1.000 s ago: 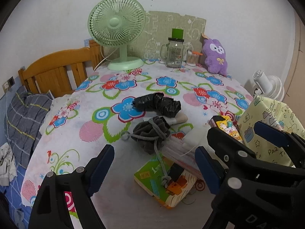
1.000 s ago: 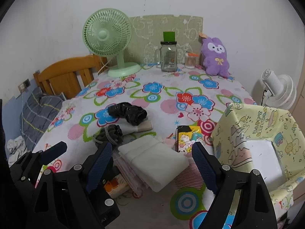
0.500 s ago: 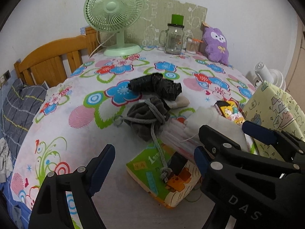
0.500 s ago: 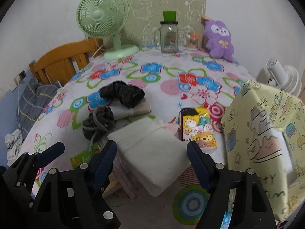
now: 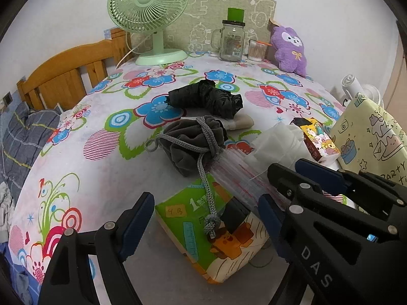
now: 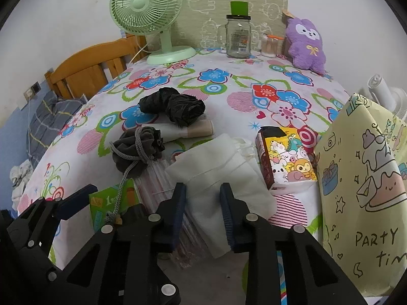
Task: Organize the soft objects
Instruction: 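Move the right tool to the folded white cloth while the left tool approaches the green book, then close the right tool on the white cloth while the left tool grasps the green book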
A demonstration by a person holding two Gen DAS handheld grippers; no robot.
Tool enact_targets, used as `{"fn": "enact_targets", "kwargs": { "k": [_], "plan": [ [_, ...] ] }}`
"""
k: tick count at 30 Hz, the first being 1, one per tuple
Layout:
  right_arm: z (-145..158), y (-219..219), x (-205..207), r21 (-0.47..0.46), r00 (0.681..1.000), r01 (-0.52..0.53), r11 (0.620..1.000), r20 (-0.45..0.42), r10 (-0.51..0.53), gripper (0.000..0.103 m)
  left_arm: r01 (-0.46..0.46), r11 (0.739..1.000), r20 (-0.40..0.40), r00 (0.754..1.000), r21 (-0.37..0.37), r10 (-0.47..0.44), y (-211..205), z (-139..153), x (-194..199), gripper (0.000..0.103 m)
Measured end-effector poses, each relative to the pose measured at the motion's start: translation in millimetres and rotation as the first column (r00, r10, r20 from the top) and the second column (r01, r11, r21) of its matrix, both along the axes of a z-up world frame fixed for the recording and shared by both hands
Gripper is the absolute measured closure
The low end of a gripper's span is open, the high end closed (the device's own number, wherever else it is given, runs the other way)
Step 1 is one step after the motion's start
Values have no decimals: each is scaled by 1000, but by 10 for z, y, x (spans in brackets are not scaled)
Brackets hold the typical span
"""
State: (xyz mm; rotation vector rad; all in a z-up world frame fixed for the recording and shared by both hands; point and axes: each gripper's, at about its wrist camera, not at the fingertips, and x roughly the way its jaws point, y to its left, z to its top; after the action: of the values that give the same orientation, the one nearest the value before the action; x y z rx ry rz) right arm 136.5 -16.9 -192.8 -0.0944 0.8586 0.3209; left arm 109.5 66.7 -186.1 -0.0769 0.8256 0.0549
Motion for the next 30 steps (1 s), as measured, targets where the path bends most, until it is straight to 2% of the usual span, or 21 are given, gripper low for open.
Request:
{"fn": "enact_targets", "kwargs": {
  "k": [5,7,9,14,18,21,24,26,28,30],
  "plan": [
    [28,-12,-15,-9,1000,3,1000,21,-3,69,-13,1000,-5,1000,-22,13,26,-16,-19,18],
    [61,-40,-15,-3,1000,16,1000,25,-16,62,-14,1000,-9,1000,-19,14,21,-23,-30,18],
    [77,-62,-15,-4,999,27,1000,31,-27,38,-18,1000,-12,1000,-11,18,6,-25,-45,18],
    [109,-138,-33,-14,997,64,998,54,-63,31,-35,999,-8,999,0,35,-30,-33,-90,18],
    [30,-202,16,-31,995,96,995,23,-95,30,-51,999,-3,999,-9,51,-46,-55,-100,18],
    [-43,-244,62,-26,994,107,994,-5,-107,26,-40,999,-3,999,-21,40,-58,-57,-95,24],
    [-54,-257,77,-15,994,107,994,-8,-107,27,-36,999,-2,999,-26,36,-58,-48,-72,29],
    [-74,-261,98,-11,995,98,995,-23,-98,33,-40,999,0,999,-32,40,-50,-42,-64,35],
    [-89,-256,98,-10,996,88,996,-26,-88,39,-38,999,2,999,-36,38,-51,-43,-53,36],
    [-89,-251,95,0,996,82,997,-25,-82,48,-36,999,5,999,-33,36,-74,-39,-51,40]
  ]
}}
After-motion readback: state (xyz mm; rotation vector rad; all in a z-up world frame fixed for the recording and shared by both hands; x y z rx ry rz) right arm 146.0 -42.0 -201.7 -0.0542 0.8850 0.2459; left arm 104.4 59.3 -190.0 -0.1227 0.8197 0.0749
